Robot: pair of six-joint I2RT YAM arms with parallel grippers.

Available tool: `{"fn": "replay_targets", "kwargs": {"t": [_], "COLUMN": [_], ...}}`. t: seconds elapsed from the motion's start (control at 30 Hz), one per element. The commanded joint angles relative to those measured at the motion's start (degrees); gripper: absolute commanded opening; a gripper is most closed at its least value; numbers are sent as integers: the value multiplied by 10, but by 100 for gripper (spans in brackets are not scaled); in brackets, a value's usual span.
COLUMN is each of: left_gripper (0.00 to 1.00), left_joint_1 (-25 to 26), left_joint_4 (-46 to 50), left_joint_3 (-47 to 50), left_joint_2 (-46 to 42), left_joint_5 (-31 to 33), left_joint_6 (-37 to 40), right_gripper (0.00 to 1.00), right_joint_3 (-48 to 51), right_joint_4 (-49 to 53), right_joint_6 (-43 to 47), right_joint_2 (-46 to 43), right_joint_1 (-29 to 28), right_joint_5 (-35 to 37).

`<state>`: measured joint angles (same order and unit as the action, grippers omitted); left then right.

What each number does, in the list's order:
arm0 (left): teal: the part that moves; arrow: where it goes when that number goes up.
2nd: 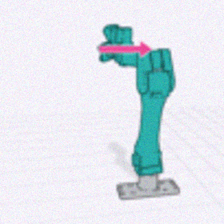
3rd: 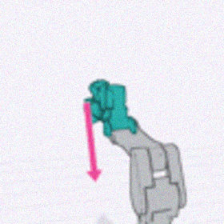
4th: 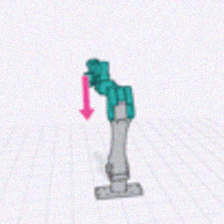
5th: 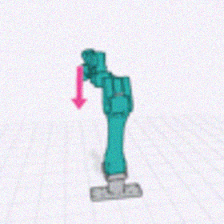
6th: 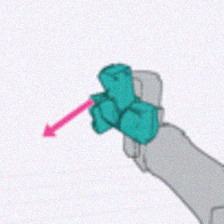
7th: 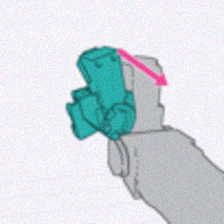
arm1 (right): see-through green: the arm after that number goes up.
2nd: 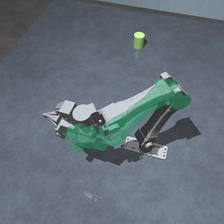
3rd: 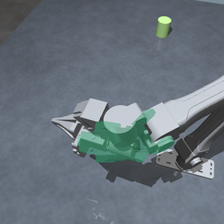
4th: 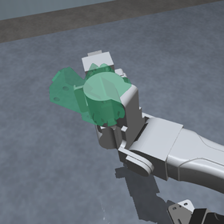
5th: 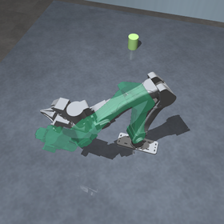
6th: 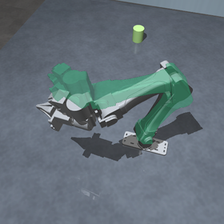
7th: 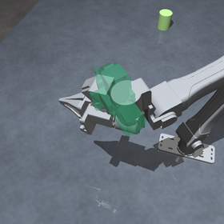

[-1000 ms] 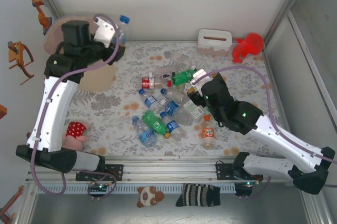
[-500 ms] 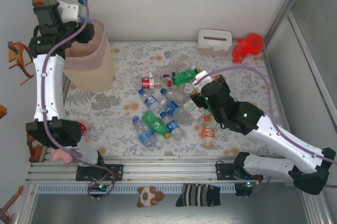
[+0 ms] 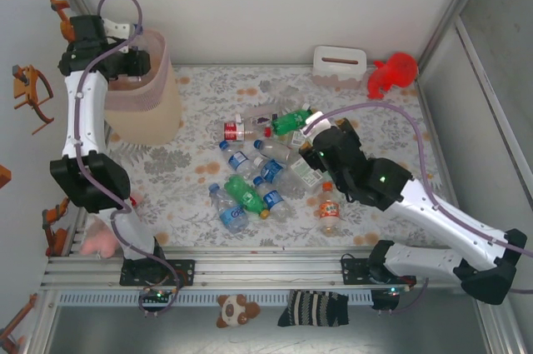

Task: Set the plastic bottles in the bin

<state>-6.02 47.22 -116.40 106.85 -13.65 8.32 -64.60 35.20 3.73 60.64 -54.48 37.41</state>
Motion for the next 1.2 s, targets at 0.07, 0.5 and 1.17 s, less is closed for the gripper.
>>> {"fn": "replay_targets", "kwargs": {"t": [0.07,0.5,1.17], "left_gripper": [45,52,68], "left_joint_1": [-7,-7,-7], "left_joint_4": [46,75,46], "left_joint_3": [8,32,47], "left_joint_2": [42,118,36], "left_joint_5": [-27,-29,-39], "left_joint_6": [19,28,13], "right_gripper": [81,81,81], "right_joint_3": [-25,-25,-26], "right_joint_4": [7,-1,9], "right_joint_6": [-1,-3,-67], "right_joint_2": [3,5,19], "right_joint_1": [2,2,2], "right_joint_5": [18,23,30]}}
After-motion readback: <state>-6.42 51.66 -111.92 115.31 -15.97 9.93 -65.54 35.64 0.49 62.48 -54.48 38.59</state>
